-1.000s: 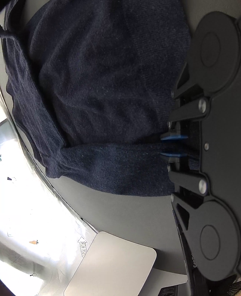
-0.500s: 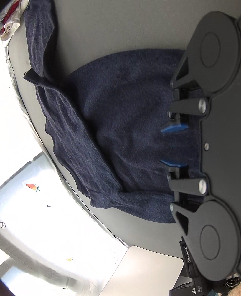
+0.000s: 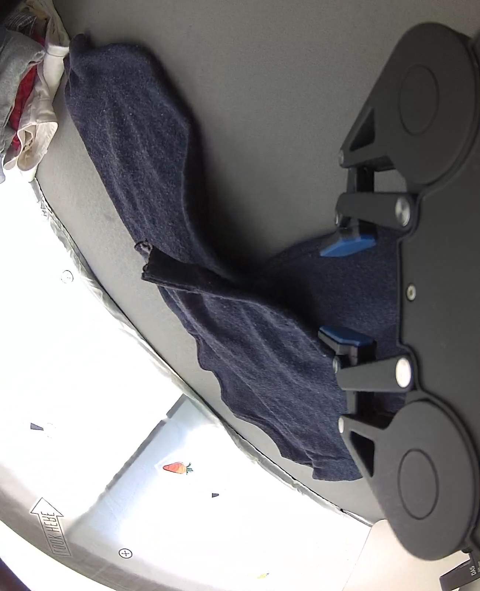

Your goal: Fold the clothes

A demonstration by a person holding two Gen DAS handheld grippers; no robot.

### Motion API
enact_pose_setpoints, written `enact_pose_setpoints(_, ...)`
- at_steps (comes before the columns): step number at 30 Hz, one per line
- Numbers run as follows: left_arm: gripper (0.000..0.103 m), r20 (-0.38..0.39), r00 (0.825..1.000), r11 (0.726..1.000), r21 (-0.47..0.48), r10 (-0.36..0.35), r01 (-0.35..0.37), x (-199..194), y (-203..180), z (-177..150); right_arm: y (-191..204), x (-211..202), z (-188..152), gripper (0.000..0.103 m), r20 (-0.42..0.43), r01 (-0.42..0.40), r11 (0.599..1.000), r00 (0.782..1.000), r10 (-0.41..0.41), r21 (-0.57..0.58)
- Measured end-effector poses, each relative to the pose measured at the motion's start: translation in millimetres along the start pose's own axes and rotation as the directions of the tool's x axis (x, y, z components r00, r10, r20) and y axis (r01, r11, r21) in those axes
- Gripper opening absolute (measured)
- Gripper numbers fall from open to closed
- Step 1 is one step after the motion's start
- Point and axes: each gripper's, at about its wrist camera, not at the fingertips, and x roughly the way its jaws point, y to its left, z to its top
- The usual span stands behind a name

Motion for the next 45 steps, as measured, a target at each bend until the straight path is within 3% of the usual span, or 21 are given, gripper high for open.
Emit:
enact_pose_setpoints(9, 0.069, 0.039, 0.999, 0.998, 0.062, 0.017, -0.019, 63, -37, 86, -7, 66, 92, 0.054, 0.077, 0.063, 0.997, 0.995, -0.066, 0.039)
enact_pose_setpoints(12, 0.069, 0.062, 0.998, 0.997, 0.08, 0.013, -0.018, 83, -52, 111, -20, 87, 100, 0.055, 0.046, 0.072, 0.99, 0.996, -0.078, 0.12)
enact_pose_setpoints(17, 0.067, 0.104, 0.995, 0.997, 0.076, 0.005, -0.013, 105, -68, 134, -26, 87, 101, 0.057, 0.064, 0.043, 0.982, 0.996, -0.055, 0.181)
enact_pose_setpoints(20, 0.042, 0.128, 0.992, 0.997, 0.082, -0.006, -0.004, 109, -75, 136, -24, 79, 102, 0.054, 0.061, 0.068, 0.98, 0.995, -0.081, 0.187)
enact_pose_setpoints(21, 0.024, 0.132, 0.991, 0.996, 0.085, -0.013, 0.002, 110, -78, 136, -22, 76, 103, 0.054, 0.059, 0.082, 0.981, 0.994, -0.094, 0.178)
enact_pose_setpoints(22, 0.017, 0.141, 0.99, 0.996, 0.09, -0.014, 0.001, 110, -80, 136, -19, 72, 104, 0.054, 0.061, 0.11, 0.983, 0.991, -0.12, 0.149)
enact_pose_setpoints(24, 0.012, 0.158, 0.987, 0.995, 0.1, -0.015, -0.001, 110, -83, 136, -11, 63, 107, 0.052, 0.067, 0.166, 0.982, 0.983, -0.172, 0.088)
enact_pose_setpoints(26, 0.009, 0.171, 0.985, 0.993, 0.114, -0.013, -0.006, 111, -83, 138, -7, 50, 110, 0.051, 0.13, 0.181, 0.982, 0.974, -0.187, 0.057)
enact_pose_setpoints(29, 0.009, 0.163, 0.986, 0.998, 0.069, -0.019, 0.008, 113, -77, 140, -8, 42, 117, 0.051, 0.209, 0.133, 0.99, 0.968, -0.138, 0.036)
enact_pose_setpoints(31, 0.01, 0.163, 0.987, 0.999, 0.05, -0.017, 0.009, 114, -76, 141, -17, 58, 123, 0.043, 0.178, 0.139, 0.989, 0.973, -0.146, 0.051)
enact_pose_setpoints(32, 0.01, 0.162, 0.987, 0.999, 0.053, -0.013, 0.004, 114, -77, 141, -23, 66, 123, 0.032, 0.145, 0.172, 0.982, 0.973, -0.181, 0.076)
enact_pose_setpoints(34, 0.012, 0.156, 0.988, 0.998, 0.061, -0.008, -0.002, 114, -78, 141, -35, 82, 123, 0.024, 0.075, 0.24, 0.963, 0.965, -0.251, 0.125)
enact_pose_setpoints(36, 0.014, 0.148, 0.989, 0.998, 0.06, -0.011, 0.002, 114, -75, 142, -40, 80, 114, 0.011, 0.072, 0.277, 0.953, 0.955, -0.287, 0.12)
enact_pose_setpoints(40, 0.017, 0.147, 0.989, 0.999, 0.012, -0.033, 0.031, 115, -67, 142, -30, 70, 97, 0.011, 0.033, 0.326, 0.943, 0.945, -0.324, -0.068)
enact_pose_setpoints(45, 0.017, 0.148, 0.989, 1.0, 0.021, -0.015, 0.012, 116, -71, 141, -21, 63, 89, 0.014, -0.022, 0.35, 0.92, 0.933, -0.359, -0.177)
